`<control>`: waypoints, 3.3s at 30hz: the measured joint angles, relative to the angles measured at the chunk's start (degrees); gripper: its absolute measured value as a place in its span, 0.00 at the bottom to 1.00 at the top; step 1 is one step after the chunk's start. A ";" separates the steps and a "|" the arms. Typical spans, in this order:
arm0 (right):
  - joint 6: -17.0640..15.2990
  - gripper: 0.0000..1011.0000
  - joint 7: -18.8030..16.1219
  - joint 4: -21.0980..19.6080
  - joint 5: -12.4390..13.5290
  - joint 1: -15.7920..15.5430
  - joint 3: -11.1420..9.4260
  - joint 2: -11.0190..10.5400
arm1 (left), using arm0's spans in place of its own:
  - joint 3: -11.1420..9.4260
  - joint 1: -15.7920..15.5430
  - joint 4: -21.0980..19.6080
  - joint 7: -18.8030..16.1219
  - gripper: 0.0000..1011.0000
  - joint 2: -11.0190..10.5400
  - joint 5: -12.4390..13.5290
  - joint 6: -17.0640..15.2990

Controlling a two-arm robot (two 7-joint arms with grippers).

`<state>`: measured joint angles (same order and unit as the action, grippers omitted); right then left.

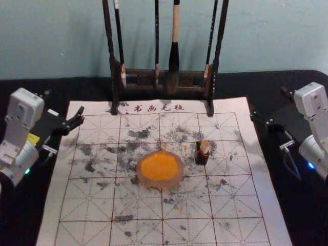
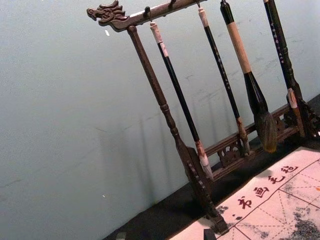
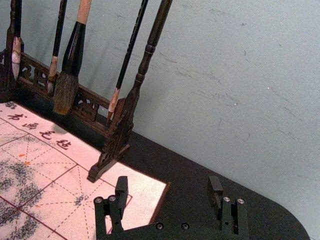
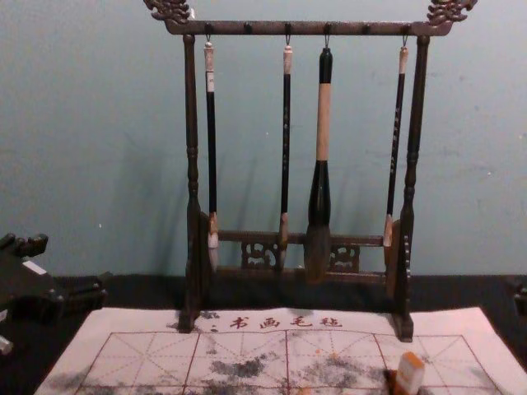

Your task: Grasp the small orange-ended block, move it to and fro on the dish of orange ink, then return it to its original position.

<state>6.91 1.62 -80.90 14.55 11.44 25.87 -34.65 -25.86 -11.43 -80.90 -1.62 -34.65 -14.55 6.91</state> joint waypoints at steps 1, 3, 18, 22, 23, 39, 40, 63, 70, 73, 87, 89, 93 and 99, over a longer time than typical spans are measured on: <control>0.00 0.99 0.00 0.00 0.00 0.00 0.00 0.00 | 0.00 0.00 0.00 0.00 0.99 0.00 0.00 0.00; 0.00 0.99 0.00 0.00 0.00 0.00 0.00 0.00 | 0.00 0.00 0.00 0.00 0.99 0.00 0.00 0.00; 0.00 0.99 0.00 0.00 0.00 0.00 0.00 0.00 | 0.00 0.00 0.00 0.00 0.99 0.00 0.00 0.00; 0.00 0.99 0.00 0.00 0.00 0.00 0.00 0.00 | 0.00 0.00 0.00 0.00 0.99 0.00 0.00 0.00; 0.00 0.99 0.00 0.00 0.00 0.00 0.00 0.00 | 0.00 0.00 0.00 0.00 0.99 0.00 0.00 0.00; 0.00 0.99 0.00 0.00 0.00 0.00 0.00 0.00 | 0.00 0.00 0.00 0.00 0.99 0.00 0.00 0.00; 0.00 0.99 0.00 0.00 0.00 0.00 0.00 0.00 | 0.00 0.00 0.00 0.00 0.99 0.00 0.00 0.00; -0.36 0.99 -1.71 -1.26 0.88 -1.35 -0.92 -0.14 | 0.00 0.00 0.00 0.00 0.99 0.00 0.00 0.00; -3.54 0.99 -5.53 -6.28 4.29 -6.10 -2.34 -1.97 | 0.00 0.00 0.00 0.00 0.99 0.00 0.00 0.00; -5.22 0.99 -7.20 -8.93 6.09 -8.85 -2.95 -2.97 | 0.00 0.00 0.00 0.00 0.99 0.00 0.00 0.00; -6.93 0.99 -15.77 -15.46 10.97 -15.30 -2.82 -3.43 | 0.00 0.00 0.00 0.00 0.99 0.00 0.00 0.00; -7.01 0.99 -16.13 -15.08 10.72 -14.84 -2.28 -2.17 | 0.00 0.00 0.00 0.00 0.99 0.00 0.00 0.00; -7.01 0.99 -16.06 -13.61 9.24 -13.36 -1.32 0.37 | 0.00 0.00 0.00 0.00 0.99 0.00 0.00 0.00; -7.11 0.99 -15.31 -10.06 6.72 -10.39 -0.11 4.64 | 0.00 0.00 0.00 0.00 0.99 0.00 0.00 0.00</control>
<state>-0.20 -13.68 -90.96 21.27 1.04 25.76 -30.01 -25.86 -11.43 -80.90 -1.62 -34.65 -14.55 6.91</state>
